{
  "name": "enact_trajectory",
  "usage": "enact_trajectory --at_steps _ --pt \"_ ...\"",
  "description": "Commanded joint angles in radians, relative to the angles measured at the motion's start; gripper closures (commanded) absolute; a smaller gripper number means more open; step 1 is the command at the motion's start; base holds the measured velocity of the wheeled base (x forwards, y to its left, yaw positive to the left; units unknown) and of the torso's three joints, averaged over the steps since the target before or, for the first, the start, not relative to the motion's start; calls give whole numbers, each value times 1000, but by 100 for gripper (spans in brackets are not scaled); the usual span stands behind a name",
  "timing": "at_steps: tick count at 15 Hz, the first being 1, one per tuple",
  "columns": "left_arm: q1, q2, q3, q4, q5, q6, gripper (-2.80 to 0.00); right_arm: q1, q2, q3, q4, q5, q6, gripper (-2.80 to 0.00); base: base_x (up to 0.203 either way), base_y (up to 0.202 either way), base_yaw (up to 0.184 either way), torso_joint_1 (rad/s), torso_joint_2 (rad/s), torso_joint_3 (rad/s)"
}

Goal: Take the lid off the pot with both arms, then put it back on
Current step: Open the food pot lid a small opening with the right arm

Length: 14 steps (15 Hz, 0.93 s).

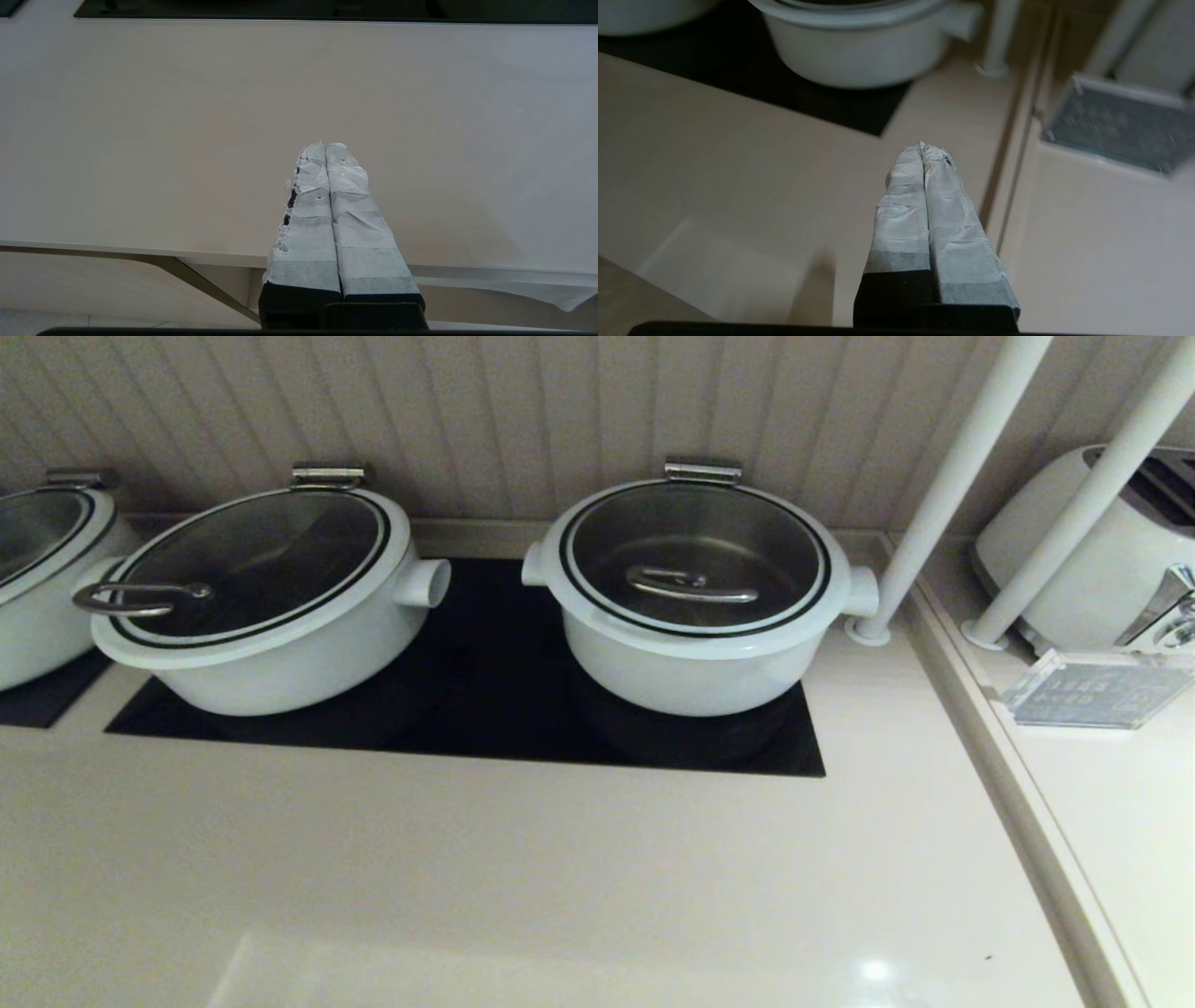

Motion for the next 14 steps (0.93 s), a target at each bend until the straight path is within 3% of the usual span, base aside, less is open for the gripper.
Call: enact_trajectory --at_steps 1,4,6,11,14 --pt "0 0 0 -1 0 0 0 0 269 -120 -38 107 -23 0 0 0 0 0 0 0" --pt "0 0 0 -1 0 0 0 13 464 -202 -81 257 -102 0 0 0 0 0 0 0" --pt "0 0 0 -1 0 0 0 77 585 -220 -150 309 -120 0 0 0 0 0 0 0" --pt "0 0 0 -1 0 0 0 233 928 -270 -414 326 -123 0 0 0 0 0 0 0" --pt "0 0 0 -1 0 0 0 325 1104 -387 -524 306 -110 0 0 0 0 0 0 0"
